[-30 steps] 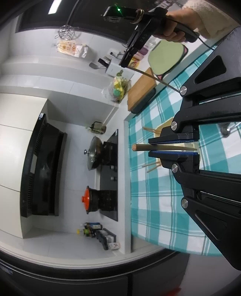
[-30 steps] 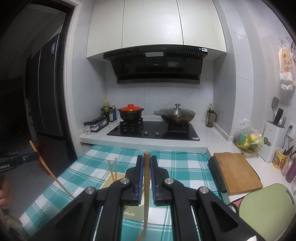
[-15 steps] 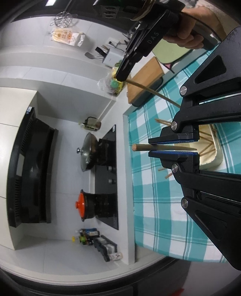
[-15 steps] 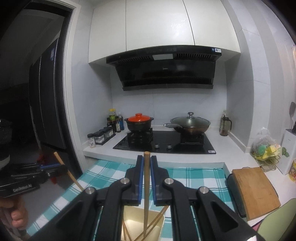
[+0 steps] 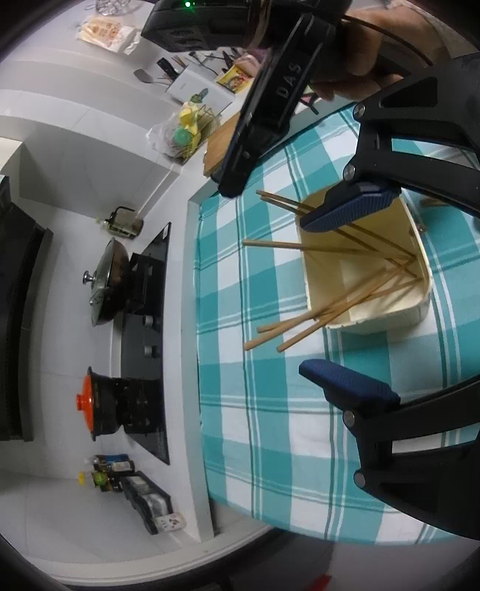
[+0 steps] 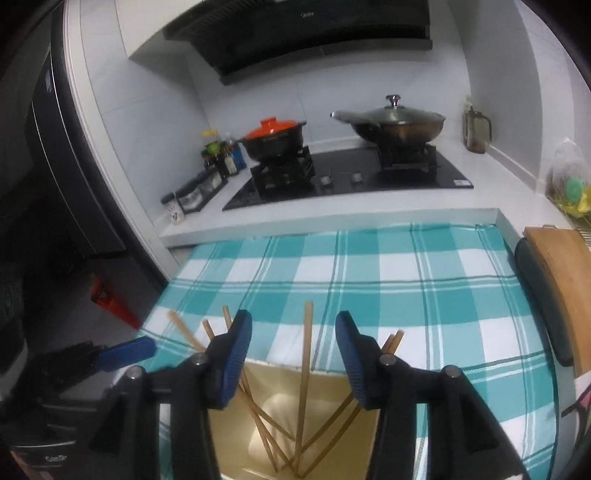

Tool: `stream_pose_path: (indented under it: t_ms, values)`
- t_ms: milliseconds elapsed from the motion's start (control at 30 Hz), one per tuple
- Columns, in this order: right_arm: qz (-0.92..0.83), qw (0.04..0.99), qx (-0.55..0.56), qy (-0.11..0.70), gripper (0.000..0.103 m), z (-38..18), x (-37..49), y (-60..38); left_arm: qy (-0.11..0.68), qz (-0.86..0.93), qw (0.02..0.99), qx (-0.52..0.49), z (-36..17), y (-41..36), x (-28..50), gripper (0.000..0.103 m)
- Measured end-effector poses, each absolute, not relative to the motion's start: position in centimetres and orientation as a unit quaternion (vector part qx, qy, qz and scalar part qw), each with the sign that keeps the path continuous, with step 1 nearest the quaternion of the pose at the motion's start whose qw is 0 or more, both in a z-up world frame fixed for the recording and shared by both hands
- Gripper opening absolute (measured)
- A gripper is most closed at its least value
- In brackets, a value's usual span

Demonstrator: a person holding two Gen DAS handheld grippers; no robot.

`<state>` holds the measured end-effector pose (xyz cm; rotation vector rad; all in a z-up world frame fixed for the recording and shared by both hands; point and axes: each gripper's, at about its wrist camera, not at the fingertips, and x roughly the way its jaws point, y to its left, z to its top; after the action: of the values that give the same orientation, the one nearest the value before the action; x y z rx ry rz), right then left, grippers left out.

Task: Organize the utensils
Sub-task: 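Lift both chopsticks, lower them into the cream holder and open both grippers, then grasp a silver spoon with the right gripper while the left gripper grasps the other spoon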

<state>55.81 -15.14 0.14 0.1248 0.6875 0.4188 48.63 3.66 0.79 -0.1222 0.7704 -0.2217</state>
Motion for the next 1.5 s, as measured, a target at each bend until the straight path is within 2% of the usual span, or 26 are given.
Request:
stream_pose_path:
  t_ms: [133, 200, 500, 667, 833, 1033, 1233, 1500]
  values:
    - [0.204, 0.935, 0.035, 0.287, 0.053, 3.3, 53.4, -16.0, 0.372, -0.093, 0.923, -0.035, 2.1, 5.1, 46.2, 0.089]
    - [0.203, 0.941, 0.019, 0.27, 0.061, 4.6, 51.5, -16.7, 0.374, -0.09, 0.923, -0.016, 2.3, 5.7, 44.4, 0.092]
    - [0.193, 0.942, -0.053, 0.27, 0.062, 4.1, 42.7, -19.6, 0.405, -0.088, 0.908, 0.067, -0.9, 5.9, 33.6, 0.096]
    - [0.18, 0.938, -0.087, 0.283, 0.062, 1.4, 37.1, -21.7, 0.408, -0.092, 0.906, 0.067, -4.5, 4.7, 27.6, 0.097]
    - [0.165, 0.935, -0.112, 0.293, 0.062, -2.7, 31.8, -23.6, 0.42, -0.098, 0.902, 0.023, -9.5, 2.8, 23.7, 0.097]
    - [0.121, 0.939, -0.077, 0.311, 0.062, -10.6, 25.4, -25.6, 0.427, -0.094, 0.898, -0.041, -14.6, 1.0, 20.5, 0.097]
    - [0.052, 0.944, -0.029, 0.323, 0.062, -17.1, 20.3, -26.8, 0.425, -0.103, 0.895, -0.085, -16.3, 0.1, 19.1, 0.097]
    - [0.047, 0.945, -0.002, 0.323, 0.062, -18.2, 20.4, -27.1, 0.44, -0.107, 0.889, -0.066, -17.6, -2.5, 20.1, 0.098]
